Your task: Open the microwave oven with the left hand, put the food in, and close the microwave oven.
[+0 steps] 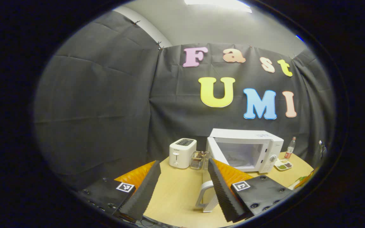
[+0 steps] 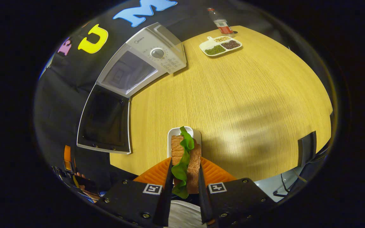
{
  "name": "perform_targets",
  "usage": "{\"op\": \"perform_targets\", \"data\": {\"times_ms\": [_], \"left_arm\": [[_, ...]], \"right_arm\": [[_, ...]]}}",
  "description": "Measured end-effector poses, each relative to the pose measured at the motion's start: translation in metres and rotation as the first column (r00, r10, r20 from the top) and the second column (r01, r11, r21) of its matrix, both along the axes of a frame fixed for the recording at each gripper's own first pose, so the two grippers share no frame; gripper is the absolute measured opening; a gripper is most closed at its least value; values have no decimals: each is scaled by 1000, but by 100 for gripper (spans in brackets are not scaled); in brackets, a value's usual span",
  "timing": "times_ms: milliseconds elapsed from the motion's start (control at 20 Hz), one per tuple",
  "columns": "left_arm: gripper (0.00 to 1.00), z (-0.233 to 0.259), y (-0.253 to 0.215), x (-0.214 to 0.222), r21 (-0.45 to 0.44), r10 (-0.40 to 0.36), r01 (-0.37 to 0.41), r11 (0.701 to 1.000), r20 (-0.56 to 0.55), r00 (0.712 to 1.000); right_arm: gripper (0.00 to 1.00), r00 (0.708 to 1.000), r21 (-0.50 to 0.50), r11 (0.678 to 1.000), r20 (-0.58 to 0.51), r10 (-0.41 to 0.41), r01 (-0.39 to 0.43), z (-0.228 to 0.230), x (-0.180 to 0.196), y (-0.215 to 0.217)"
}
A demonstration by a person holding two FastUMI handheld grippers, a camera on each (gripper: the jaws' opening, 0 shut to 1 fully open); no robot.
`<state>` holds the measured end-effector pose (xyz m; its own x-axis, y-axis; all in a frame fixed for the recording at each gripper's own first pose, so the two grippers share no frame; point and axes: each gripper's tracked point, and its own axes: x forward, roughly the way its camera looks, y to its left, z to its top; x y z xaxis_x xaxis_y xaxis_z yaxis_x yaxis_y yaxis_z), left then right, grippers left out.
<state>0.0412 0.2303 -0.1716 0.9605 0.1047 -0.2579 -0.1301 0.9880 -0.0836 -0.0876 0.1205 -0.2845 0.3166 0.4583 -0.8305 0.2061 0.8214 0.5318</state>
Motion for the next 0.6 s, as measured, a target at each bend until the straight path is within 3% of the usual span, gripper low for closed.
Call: {"op": "perform_targets", "data": {"times_ms": [600], "left_arm": [[95,-23,33,-6,-1,21,-21,1000,-39,999]], "right_arm": [[39,980,89,995,196,17,-35,44,71,89]]}}
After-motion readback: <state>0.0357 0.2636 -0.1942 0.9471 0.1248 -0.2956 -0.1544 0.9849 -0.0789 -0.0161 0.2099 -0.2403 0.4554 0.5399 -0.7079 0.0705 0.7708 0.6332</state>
